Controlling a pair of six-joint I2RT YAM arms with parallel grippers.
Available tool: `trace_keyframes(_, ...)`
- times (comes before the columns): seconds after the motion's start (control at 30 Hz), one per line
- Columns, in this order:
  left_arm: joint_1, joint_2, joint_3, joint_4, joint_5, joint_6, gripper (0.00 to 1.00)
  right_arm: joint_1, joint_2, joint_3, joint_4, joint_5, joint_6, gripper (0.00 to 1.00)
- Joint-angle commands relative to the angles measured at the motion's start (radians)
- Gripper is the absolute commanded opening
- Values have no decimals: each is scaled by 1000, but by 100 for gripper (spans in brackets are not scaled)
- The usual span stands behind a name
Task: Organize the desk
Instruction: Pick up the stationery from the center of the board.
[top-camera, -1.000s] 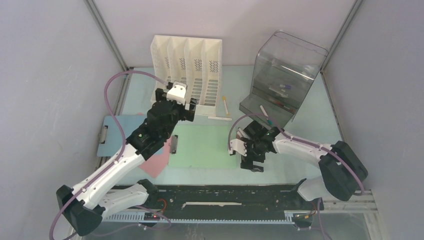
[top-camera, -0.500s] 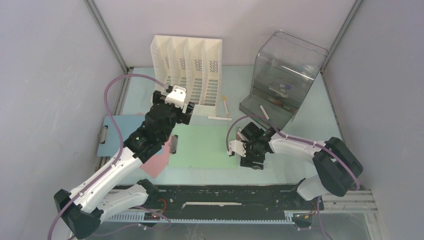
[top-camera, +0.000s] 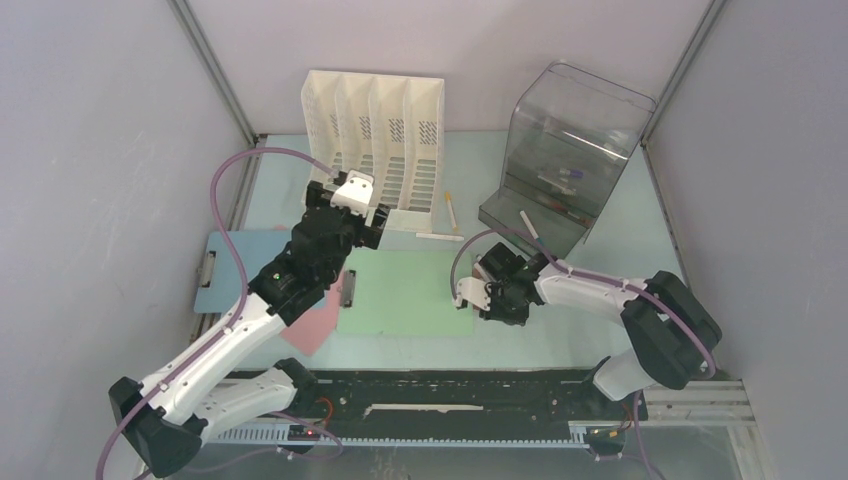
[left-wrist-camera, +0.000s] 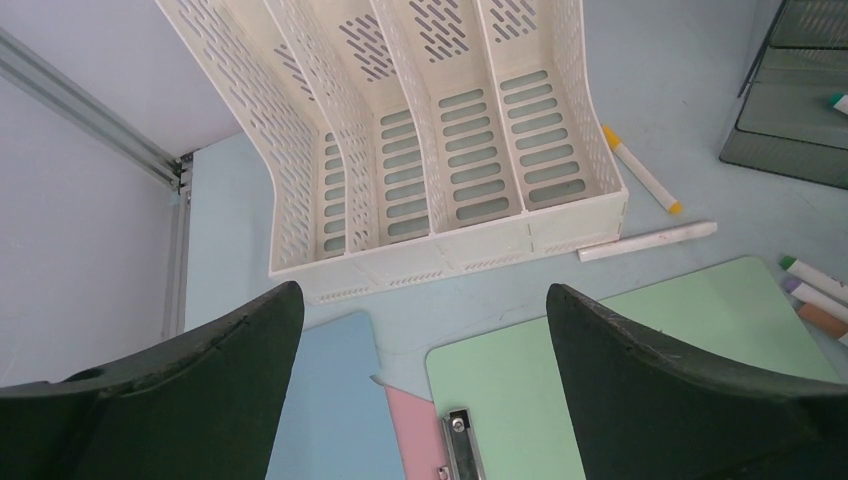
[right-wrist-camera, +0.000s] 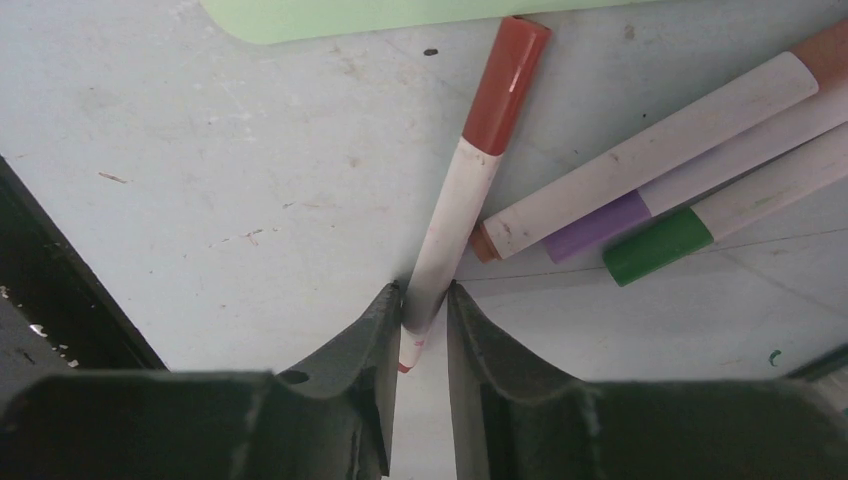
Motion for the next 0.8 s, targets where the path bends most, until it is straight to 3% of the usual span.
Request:
trace_keyframes(0.0,-8,0,-2,13,-27,27,100,2,37,16,8,45,9,29)
trace_keyframes(0.33,-16,-4,-5,13,-45,37,100,-14,54,60,-73,32,-2,11)
trace_keyframes(0.43,-19,-5,-5,13,-49,40,100,-22,60,81,-117,8,-15,0)
trace_keyframes(0.77,-24,-8,-7,15,-55,44,100,-61,8,119,-200,-78,-56,0)
